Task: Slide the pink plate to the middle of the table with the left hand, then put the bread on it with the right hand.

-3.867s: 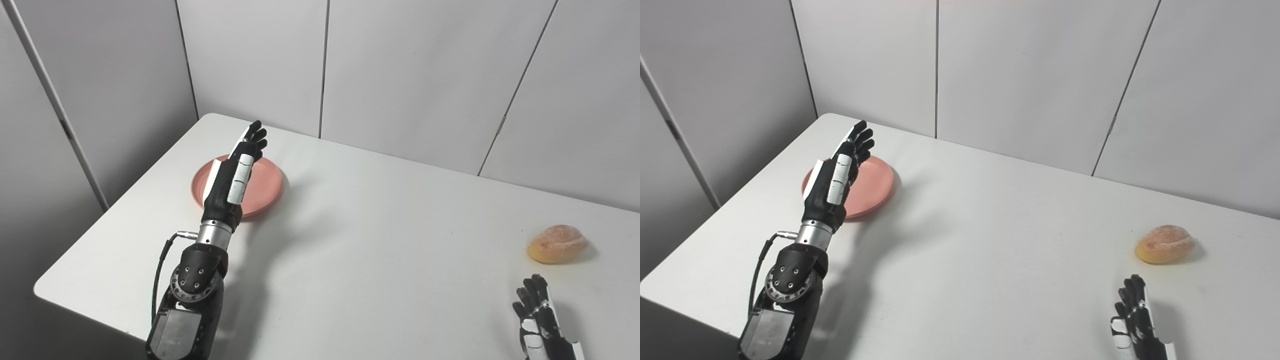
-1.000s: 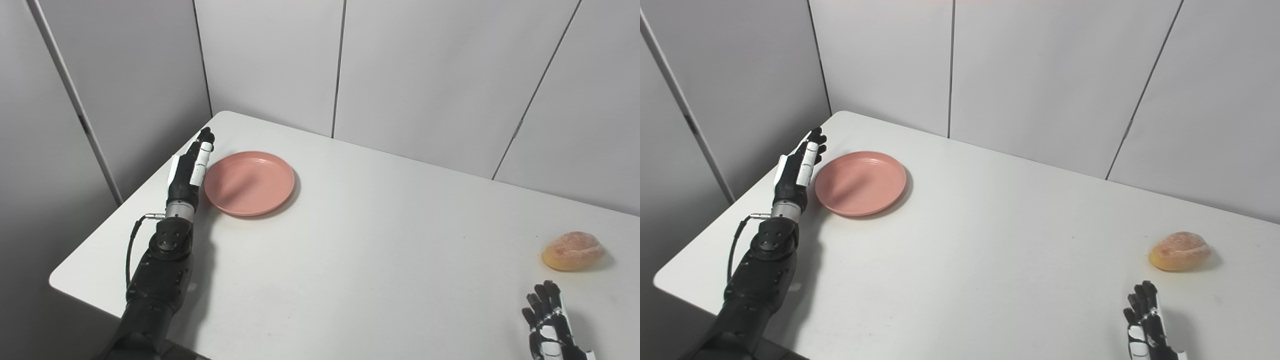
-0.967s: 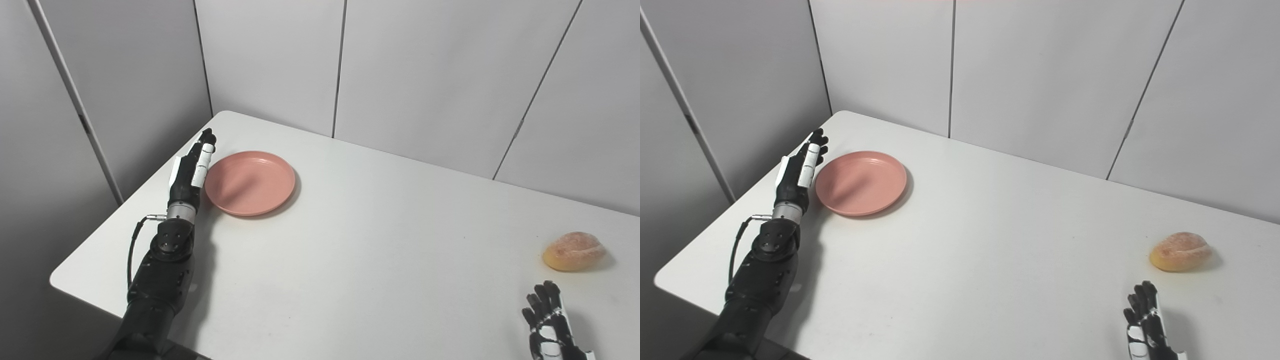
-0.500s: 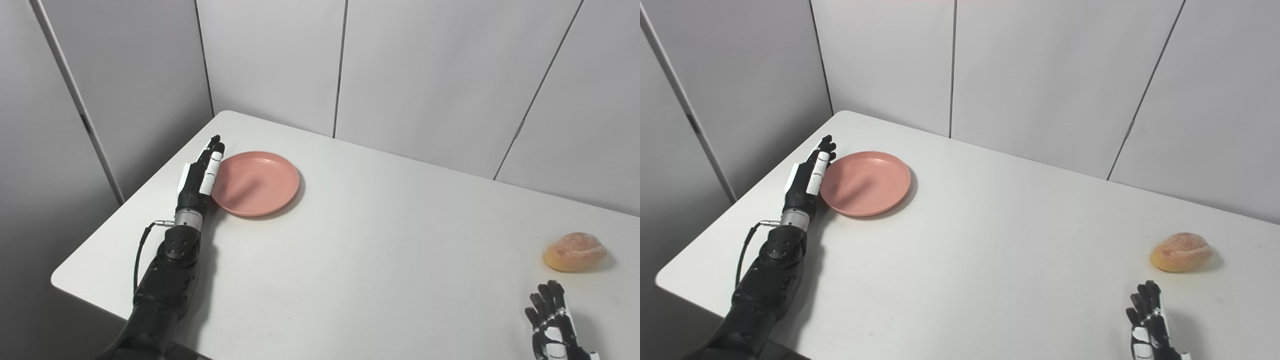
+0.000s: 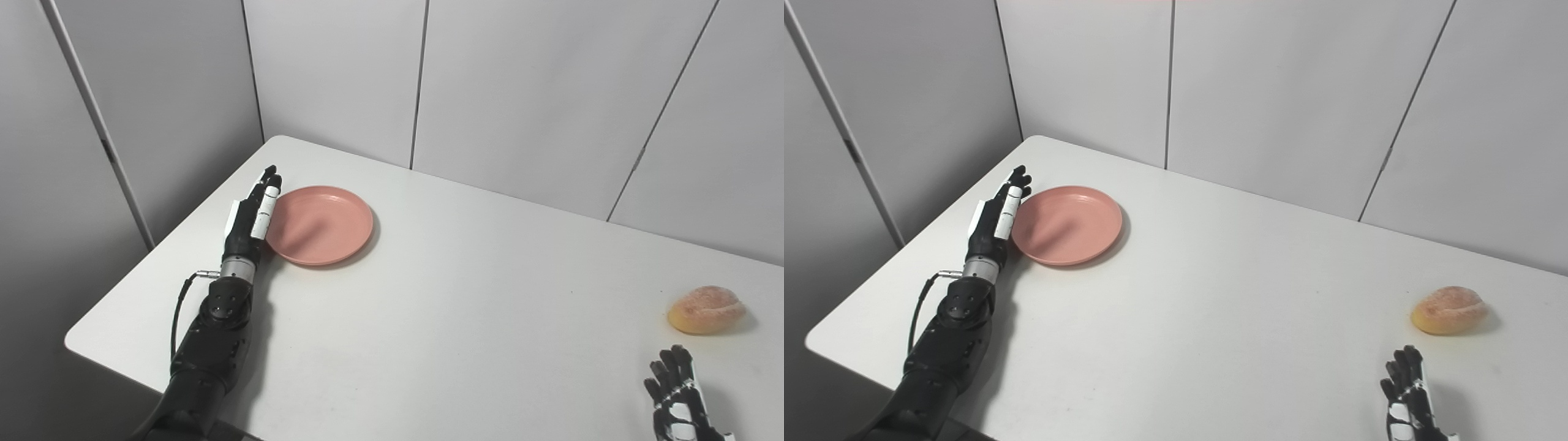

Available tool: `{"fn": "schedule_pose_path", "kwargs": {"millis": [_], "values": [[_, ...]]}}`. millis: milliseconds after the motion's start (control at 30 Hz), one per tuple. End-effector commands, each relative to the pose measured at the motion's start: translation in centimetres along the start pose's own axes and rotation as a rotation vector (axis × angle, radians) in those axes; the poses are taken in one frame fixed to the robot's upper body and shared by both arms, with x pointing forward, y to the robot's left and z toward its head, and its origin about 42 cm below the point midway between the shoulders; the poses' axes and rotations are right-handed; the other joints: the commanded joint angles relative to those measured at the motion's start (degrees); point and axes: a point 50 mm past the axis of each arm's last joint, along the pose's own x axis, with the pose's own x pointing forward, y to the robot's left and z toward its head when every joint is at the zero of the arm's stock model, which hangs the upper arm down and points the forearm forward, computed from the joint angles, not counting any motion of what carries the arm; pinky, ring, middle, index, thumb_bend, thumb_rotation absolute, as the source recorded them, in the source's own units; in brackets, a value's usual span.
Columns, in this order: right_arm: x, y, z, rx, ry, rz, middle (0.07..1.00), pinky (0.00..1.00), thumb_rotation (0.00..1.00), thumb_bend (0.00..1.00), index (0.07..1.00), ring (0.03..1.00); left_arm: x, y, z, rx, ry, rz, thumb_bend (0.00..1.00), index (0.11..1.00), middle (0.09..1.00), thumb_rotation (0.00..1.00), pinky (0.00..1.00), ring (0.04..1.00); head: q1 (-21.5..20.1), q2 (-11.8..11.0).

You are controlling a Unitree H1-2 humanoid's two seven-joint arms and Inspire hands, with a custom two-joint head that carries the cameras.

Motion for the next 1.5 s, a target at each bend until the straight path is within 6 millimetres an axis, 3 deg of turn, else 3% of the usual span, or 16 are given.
{"fn": "schedule_pose_path", "kwargs": {"millis": [0, 600, 833, 1200, 1467], "values": [[0.4, -0.2, 1.3, -0.009, -0.062, 0.002, 1.000, 1.00, 0.88, 0.44, 1.000, 1.000, 0.9, -1.0, 1.5, -0.008, -0.051, -0.022, 0.75, 0.920, 0.932, 1.00, 1.00, 0.930, 0.0, 0.1], [0.4, -0.3, 1.3, -0.011, -0.063, -0.007, 1.000, 1.00, 0.87, 0.47, 1.000, 1.000, 0.5, -5.0, 2.2, -0.058, -0.093, -0.076, 0.70, 0.925, 0.931, 1.00, 0.91, 0.917, -0.1, 0.3], [0.4, -0.3, 1.3, -0.017, -0.064, -0.010, 1.000, 1.00, 0.88, 0.47, 1.000, 1.000, 0.0, -6.4, 2.4, -0.082, -0.086, -0.104, 0.75, 0.912, 0.928, 1.00, 0.93, 0.917, -0.4, 0.5], [0.5, -0.2, 1.3, -0.033, -0.062, -0.019, 1.000, 1.00, 0.87, 0.51, 1.000, 1.000, -0.8, -8.1, 3.0, -0.096, -0.068, -0.137, 0.71, 0.905, 0.939, 1.00, 0.94, 0.922, -1.1, 0.7], [0.6, 0.0, 1.3, -0.031, -0.066, -0.024, 1.000, 1.00, 0.87, 0.47, 1.000, 1.000, -1.3, -9.1, 3.5, -0.114, -0.072, -0.164, 0.71, 0.912, 0.934, 1.00, 0.98, 0.929, -1.8, 0.8]]}}
